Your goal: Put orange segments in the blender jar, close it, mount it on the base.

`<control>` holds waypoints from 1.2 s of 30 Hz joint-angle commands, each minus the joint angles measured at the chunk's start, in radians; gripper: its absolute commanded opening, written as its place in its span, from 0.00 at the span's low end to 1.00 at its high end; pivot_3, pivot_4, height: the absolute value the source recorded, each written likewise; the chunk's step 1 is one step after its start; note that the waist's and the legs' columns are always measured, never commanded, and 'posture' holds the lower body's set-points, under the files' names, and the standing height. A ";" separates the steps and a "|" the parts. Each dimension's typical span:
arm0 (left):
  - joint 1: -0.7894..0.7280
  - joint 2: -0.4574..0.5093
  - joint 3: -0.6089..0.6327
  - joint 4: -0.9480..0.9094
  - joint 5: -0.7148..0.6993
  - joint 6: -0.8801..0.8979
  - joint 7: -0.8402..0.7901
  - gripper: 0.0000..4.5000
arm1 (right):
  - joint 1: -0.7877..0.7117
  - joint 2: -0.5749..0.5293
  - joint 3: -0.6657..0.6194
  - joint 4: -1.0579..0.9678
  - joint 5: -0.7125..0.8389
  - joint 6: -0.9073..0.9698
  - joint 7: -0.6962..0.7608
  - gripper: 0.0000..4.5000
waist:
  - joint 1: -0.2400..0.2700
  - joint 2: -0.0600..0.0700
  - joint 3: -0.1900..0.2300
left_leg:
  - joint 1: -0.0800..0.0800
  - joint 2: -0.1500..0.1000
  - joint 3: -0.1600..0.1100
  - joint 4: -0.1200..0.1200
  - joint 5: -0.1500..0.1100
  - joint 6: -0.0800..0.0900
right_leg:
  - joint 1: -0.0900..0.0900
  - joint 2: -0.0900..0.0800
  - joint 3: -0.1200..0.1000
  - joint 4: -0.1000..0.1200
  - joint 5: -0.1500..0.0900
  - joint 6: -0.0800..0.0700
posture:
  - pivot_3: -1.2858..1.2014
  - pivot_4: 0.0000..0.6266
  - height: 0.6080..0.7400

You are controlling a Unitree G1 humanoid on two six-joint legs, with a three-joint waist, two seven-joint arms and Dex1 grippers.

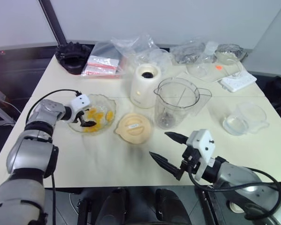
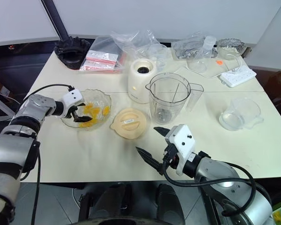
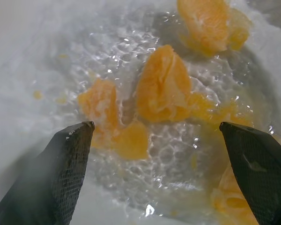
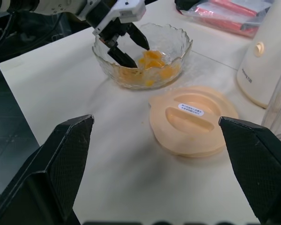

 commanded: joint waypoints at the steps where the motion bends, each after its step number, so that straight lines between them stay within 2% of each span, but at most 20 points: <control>1: -0.004 -0.007 0.011 -0.018 0.006 0.020 -0.009 1.00 | -0.005 0.000 -0.015 -0.027 0.005 -0.016 0.005 1.00 | -0.001 0.000 0.000 | 0.000 0.000 0.000 0.000 0.000 0.000 | 0.000 0.000 0.000 0.000 0.000 0.000 | 0.52 0.24 1.00; 12: -0.003 -0.029 0.038 0.006 0.001 0.180 0.012 1.00 | -0.002 -0.043 -0.065 -0.056 0.037 -0.002 0.014 1.00 | -0.001 0.000 -0.001 | 0.004 0.000 0.000 0.000 -0.001 0.001 | 0.003 0.000 0.000 0.001 0.000 0.000 | 0.52 0.24 1.00; 15: 0.002 -0.050 0.051 0.004 -0.002 0.195 0.005 0.80 | -0.008 -0.038 -0.056 -0.057 0.036 0.000 0.005 1.00 | -0.001 0.000 -0.001 | 0.005 0.000 0.000 0.000 -0.001 0.001 | 0.004 0.000 0.000 0.001 0.000 0.000 | 0.52 0.24 1.00; 16: 0.003 -0.059 0.059 0.005 -0.006 0.201 0.014 0.71 | -0.009 -0.037 -0.054 -0.056 0.036 0.001 0.003 1.00 | 0.000 0.000 -0.001 | 0.005 0.000 0.000 0.000 -0.001 0.001 | 0.004 0.000 0.000 0.001 0.000 0.000 | 0.52 0.24 1.00; 17: 0.003 -0.066 0.065 0.006 -0.009 0.208 0.023 0.57 | -0.011 -0.037 -0.052 -0.055 0.036 0.001 0.001 1.00 | 0.001 0.000 -0.001 | 0.005 0.000 0.000 0.000 -0.001 0.001 | 0.004 0.000 0.000 0.001 0.000 0.000 | 0.52 0.24 1.00; 18: 0.002 -0.072 0.068 0.006 -0.010 0.214 0.029 0.50 | -0.012 -0.037 -0.051 -0.055 0.036 0.002 -0.001 1.00 | 0.001 0.000 -0.002 | 0.005 0.000 0.000 0.000 -0.001 0.002 | 0.004 0.000 0.000 0.001 0.000 0.000 | 0.52 0.24 1.00; 30: 0.008 -0.103 0.073 0.006 -0.001 0.222 0.038 0.50 | -0.035 -0.032 -0.045 -0.057 0.040 0.025 -0.031 1.00 | 0.001 0.000 -0.003 | 0.007 0.000 0.000 0.000 -0.001 0.002 | 0.006 0.000 0.000 0.001 0.000 0.000 | 0.52 0.24 1.00; 34: 0.012 -0.100 0.073 0.004 -0.001 0.221 0.016 0.74 | -0.039 -0.030 -0.039 -0.051 0.033 0.024 -0.033 1.00 | 0.000 0.000 -0.003 | 0.007 0.000 0.000 0.000 -0.001 0.002 | 0.006 0.000 0.000 0.001 0.000 0.000 | 0.52 0.24 1.00; 36: 0.014 -0.099 0.074 0.002 0.002 0.218 0.021 0.95 | -0.038 -0.030 -0.037 -0.046 0.029 0.020 -0.030 1.00 | 0.000 0.000 -0.003 | 0.007 0.000 0.000 0.000 -0.001 0.002 | 0.006 0.000 0.000 0.001 0.000 0.000 | 0.52 0.24 1.00</control>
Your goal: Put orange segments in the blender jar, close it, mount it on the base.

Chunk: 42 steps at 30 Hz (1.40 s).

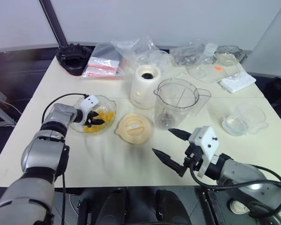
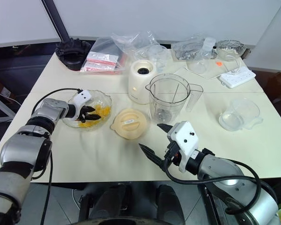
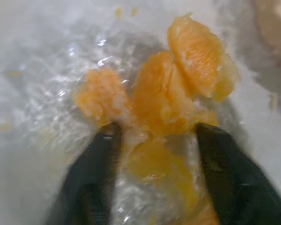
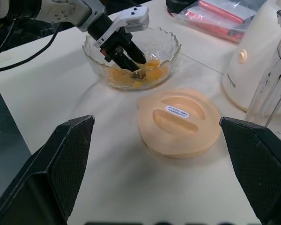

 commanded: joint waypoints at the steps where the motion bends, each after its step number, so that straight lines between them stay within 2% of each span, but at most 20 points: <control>1: 0.017 0.005 -0.001 0.009 0.011 0.005 0.005 0.99 | -0.007 0.009 -0.001 -0.026 0.003 -0.016 0.002 1.00 | 0.000 0.000 0.000 | 0.000 0.000 0.000 0.000 0.000 0.000 | 0.000 0.000 0.000 0.000 0.000 0.000 | 0.52 0.24 1.00; 17: 0.039 -0.052 0.037 0.016 0.008 -0.021 0.170 0.99 | -0.005 0.022 0.017 -0.014 -0.019 -0.026 0.013 1.00 | 0.002 0.000 0.000 | 0.003 0.000 0.000 0.000 0.000 0.000 | 0.003 0.000 0.000 0.000 0.000 0.000 | 0.52 0.24 1.00; 20: 0.048 -0.055 0.034 0.016 0.011 -0.012 0.149 0.83 | -0.004 0.021 0.016 -0.014 -0.023 -0.025 0.014 1.00 | 0.002 0.000 0.000 | 0.005 0.000 0.000 0.000 0.000 0.000 | 0.005 0.000 0.000 0.000 0.000 0.000 | 0.52 0.24 1.00; 26: 0.056 -0.043 0.033 0.014 0.014 0.005 0.123 0.18 | -0.004 0.022 0.017 -0.009 -0.033 -0.029 0.021 1.00 | 0.000 0.001 -0.001 | 0.012 0.001 -0.001 0.000 -0.002 0.002 | 0.014 0.000 0.000 -0.003 0.000 0.000 | 0.52 0.24 1.00; 27: 0.057 -0.037 0.031 0.013 0.015 0.009 0.110 0.11 | -0.005 0.022 0.018 -0.008 -0.035 -0.031 0.023 1.00 | 0.000 0.001 -0.001 | 0.012 0.000 -0.001 0.000 -0.002 0.003 | 0.014 0.000 0.000 -0.003 0.000 0.000 | 0.52 0.24 1.00; 32: 0.047 0.012 0.029 0.000 0.012 0.005 0.039 0.11 | -0.016 0.026 0.026 0.004 -0.049 -0.043 0.037 1.00 | -0.005 0.001 -0.001 | 0.012 0.001 0.000 0.000 -0.002 0.003 | 0.013 0.000 0.000 -0.003 0.000 0.000 | 0.52 0.24 1.00; 42: -0.085 0.214 0.097 -0.065 -0.081 0.062 -0.257 0.11 | -0.006 0.034 0.039 0.035 -0.078 -0.086 0.070 1.00 | -0.001 -0.001 0.000 | 0.008 0.001 0.000 -0.001 -0.003 0.003 | 0.008 0.000 0.000 -0.003 0.000 0.000 | 0.52 0.24 1.00</control>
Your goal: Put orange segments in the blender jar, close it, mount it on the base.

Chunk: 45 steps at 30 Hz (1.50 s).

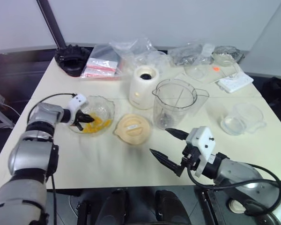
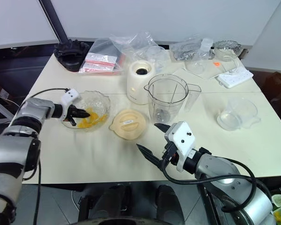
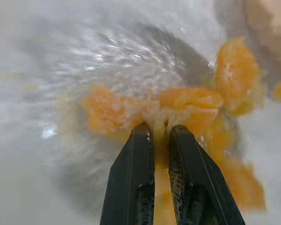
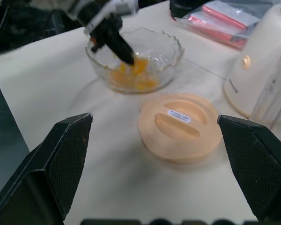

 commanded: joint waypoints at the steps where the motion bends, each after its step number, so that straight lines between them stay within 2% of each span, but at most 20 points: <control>1: -0.069 0.068 0.037 -0.051 -0.045 0.038 -0.113 0.11 | -0.001 0.010 0.004 0.008 -0.018 -0.040 0.019 1.00 | 0.001 0.000 0.000 | 0.000 0.000 0.000 0.000 0.000 0.000 | 0.000 0.000 0.000 0.000 0.000 0.000 | 0.52 0.24 1.00; 5: -0.106 0.096 0.049 -0.085 -0.071 0.087 -0.180 0.11 | -0.011 0.015 0.012 0.032 -0.035 -0.059 0.037 1.00 | 0.003 0.000 0.000 | 0.000 0.000 0.000 0.000 0.000 0.000 | 0.001 0.000 0.000 0.000 0.000 0.000 | 0.52 0.24 1.00; 12: -0.152 0.087 0.062 -0.145 -0.116 0.150 -0.235 0.11 | -0.030 0.015 -0.006 0.069 -0.053 -0.080 0.059 1.00 | -0.001 0.000 0.000 | 0.000 0.000 0.000 0.000 0.000 0.000 | 0.000 0.000 0.000 0.000 0.000 0.000 | 0.52 0.24 1.00; 23: -0.268 0.065 0.077 -0.150 -0.145 0.187 -0.246 0.11 | -0.020 0.007 -0.147 0.081 -0.040 -0.091 0.072 1.00 | 0.000 0.000 0.000 | 0.000 0.000 0.001 0.000 0.000 0.000 | 0.000 0.001 0.000 0.000 0.000 0.000 | 0.52 0.24 1.00; 26: -0.315 0.035 0.079 -0.156 -0.157 0.187 -0.252 0.11 | 0.005 -0.021 -0.254 0.079 0.020 -0.056 0.098 1.00 | 0.004 0.000 0.000 | 0.000 0.000 0.001 0.000 0.000 0.000 | 0.000 0.000 0.000 0.000 0.000 0.000 | 0.52 0.24 1.00; 31: -0.394 -0.066 0.065 -0.158 -0.174 0.147 -0.278 0.11 | 0.045 -0.085 -0.493 0.081 0.155 -0.008 0.123 1.00 | 0.005 -0.001 0.000 | 0.000 0.000 0.000 0.001 0.000 0.000 | 0.002 0.000 0.000 -0.002 0.000 0.000 | 0.52 0.24 1.00; 34: -0.449 -0.148 0.068 -0.138 -0.183 0.117 -0.266 0.11 | 0.070 -0.113 -0.577 0.083 0.181 0.005 0.119 1.00 | 0.003 -0.001 0.001 | 0.000 0.000 0.001 0.001 0.000 0.000 | 0.002 0.000 0.000 -0.002 0.000 0.000 | 0.52 0.24 1.00; 38: -0.528 -0.271 0.082 -0.104 -0.200 0.080 -0.251 0.11 | 0.113 -0.114 -0.627 0.069 0.189 0.011 0.099 1.00 | 0.002 -0.001 0.001 | -0.001 0.000 0.001 0.001 0.000 0.000 | 0.002 0.000 0.000 -0.002 0.000 0.000 | 0.52 0.24 1.00; 40: -0.571 -0.370 0.072 -0.075 -0.191 0.026 -0.204 0.11 | 0.162 -0.083 -0.638 0.033 0.195 0.005 0.073 1.00 | 0.004 -0.001 0.001 | -0.001 0.000 0.001 0.001 0.000 0.001 | 0.001 0.000 0.000 -0.002 0.000 0.000 | 0.52 0.24 1.00; 45: -0.586 -0.487 0.027 -0.027 -0.129 -0.103 -0.112 0.11 | 0.195 -0.044 -0.625 -0.013 0.184 -0.007 0.007 1.00 | -0.005 -0.001 0.001 | 0.000 0.000 0.002 0.001 -0.001 0.002 | 0.001 0.000 0.001 -0.003 0.000 0.001 | 0.52 0.24 1.00</control>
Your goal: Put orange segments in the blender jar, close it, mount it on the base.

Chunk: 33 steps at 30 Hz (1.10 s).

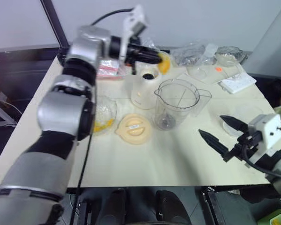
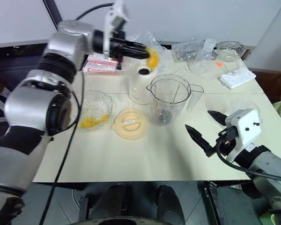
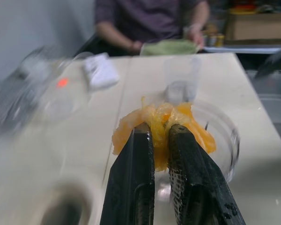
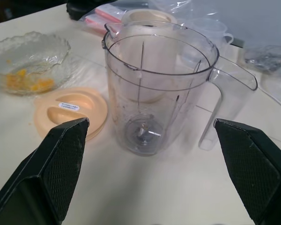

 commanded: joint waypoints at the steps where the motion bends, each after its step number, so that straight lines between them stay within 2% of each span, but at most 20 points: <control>1: -0.013 -0.055 -0.044 0.021 0.061 -0.121 0.076 0.11 | 0.015 0.024 -0.021 -0.062 0.004 -0.022 -0.056 1.00 | -0.001 0.000 0.000 | 0.000 0.000 0.000 0.000 0.000 0.001 | 0.000 0.000 0.000 0.000 0.000 0.000 | 0.52 0.24 1.00; 4: 0.003 -0.107 -0.103 0.041 0.128 -0.184 0.114 0.11 | 0.041 0.038 -0.044 -0.093 0.022 -0.022 -0.089 1.00 | 0.004 0.001 0.000 | 0.000 0.001 0.000 0.000 0.000 0.001 | -0.001 0.001 0.000 0.001 0.000 0.000 | 0.52 0.24 1.00; 10: 0.038 -0.154 -0.160 0.064 0.204 -0.239 0.195 0.11 | 0.062 0.035 -0.054 -0.121 0.042 -0.024 -0.130 1.00 | 0.006 0.000 0.000 | 0.000 0.001 0.000 0.000 0.000 0.001 | -0.001 0.001 0.000 0.000 0.000 0.000 | 0.52 0.24 1.00; 13: 0.045 -0.161 -0.170 0.067 0.220 -0.253 0.209 0.29 | 0.066 0.032 -0.053 -0.128 0.047 -0.028 -0.145 1.00 | 0.006 0.000 0.000 | -0.001 0.001 0.000 0.000 0.000 0.001 | -0.001 0.001 0.000 0.000 0.000 0.000 | 0.52 0.24 1.00; 18: 0.043 -0.165 -0.150 0.067 0.212 -0.254 0.210 0.84 | 0.063 0.026 -0.038 -0.124 0.043 -0.031 -0.158 1.00 | 0.006 0.000 0.000 | -0.001 0.001 0.000 0.000 0.000 0.001 | -0.001 0.001 0.000 0.000 0.000 0.000 | 0.52 0.24 1.00; 21: 0.028 -0.156 -0.116 0.063 0.183 -0.246 0.220 0.84 | 0.042 0.021 -0.021 -0.104 0.025 -0.036 -0.162 1.00 | 0.006 0.000 0.000 | -0.001 0.001 0.000 0.000 0.000 0.001 | -0.001 0.001 0.000 0.000 0.000 0.000 | 0.52 0.24 1.00; 28: -0.028 -0.068 0.095 0.026 -0.016 -0.080 0.175 0.84 | 0.040 0.083 0.052 -0.015 -0.157 -0.109 -0.204 1.00 | 0.003 0.001 0.000 | -0.001 0.001 0.000 0.000 0.000 0.001 | -0.001 0.001 0.000 0.000 0.000 0.000 | 0.52 0.24 1.00; 33: 0.108 0.063 0.108 -0.141 -0.078 0.036 0.058 0.84 | 0.035 0.161 0.102 0.099 -0.289 -0.161 -0.258 1.00 | -0.001 0.004 -0.001 | 0.001 0.001 0.000 -0.001 0.000 0.001 | 0.000 0.001 0.000 0.001 0.000 0.000 | 0.52 0.24 1.00</control>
